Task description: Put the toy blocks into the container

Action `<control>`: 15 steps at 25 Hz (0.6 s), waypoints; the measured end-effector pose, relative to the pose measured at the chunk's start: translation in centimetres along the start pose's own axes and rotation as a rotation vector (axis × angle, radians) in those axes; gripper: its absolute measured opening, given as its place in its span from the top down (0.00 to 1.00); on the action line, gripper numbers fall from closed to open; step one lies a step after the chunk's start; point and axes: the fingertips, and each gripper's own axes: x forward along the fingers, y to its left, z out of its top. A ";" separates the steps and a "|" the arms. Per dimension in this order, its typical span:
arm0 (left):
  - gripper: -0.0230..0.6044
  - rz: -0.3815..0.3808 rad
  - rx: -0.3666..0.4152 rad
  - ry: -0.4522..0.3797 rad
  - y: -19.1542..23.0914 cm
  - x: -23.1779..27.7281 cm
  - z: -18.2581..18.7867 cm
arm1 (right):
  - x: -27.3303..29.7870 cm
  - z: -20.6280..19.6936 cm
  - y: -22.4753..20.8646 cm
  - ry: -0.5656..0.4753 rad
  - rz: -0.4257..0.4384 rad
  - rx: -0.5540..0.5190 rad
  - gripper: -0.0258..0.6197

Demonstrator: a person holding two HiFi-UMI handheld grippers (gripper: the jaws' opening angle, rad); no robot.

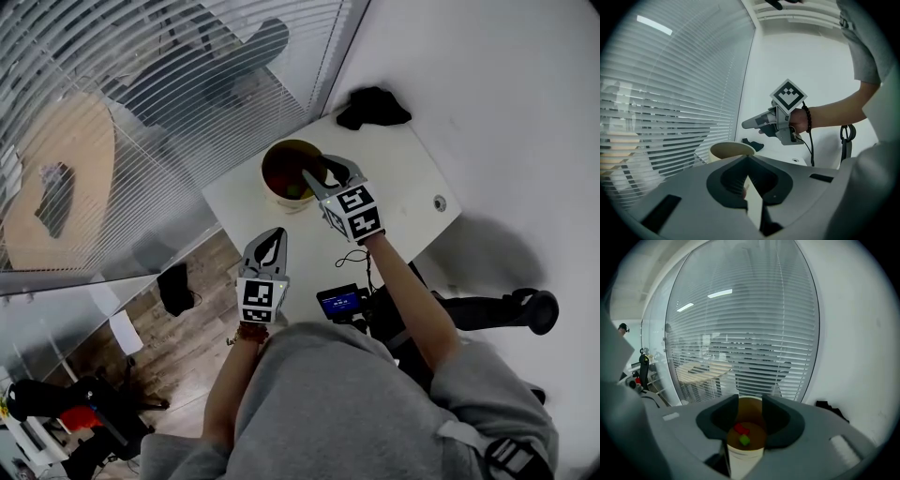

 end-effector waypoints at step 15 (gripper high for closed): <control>0.95 -0.029 0.057 -0.113 -0.1 -0.2 5.4 | -10.1 5.9 1.4 -0.277 -0.091 -0.050 0.80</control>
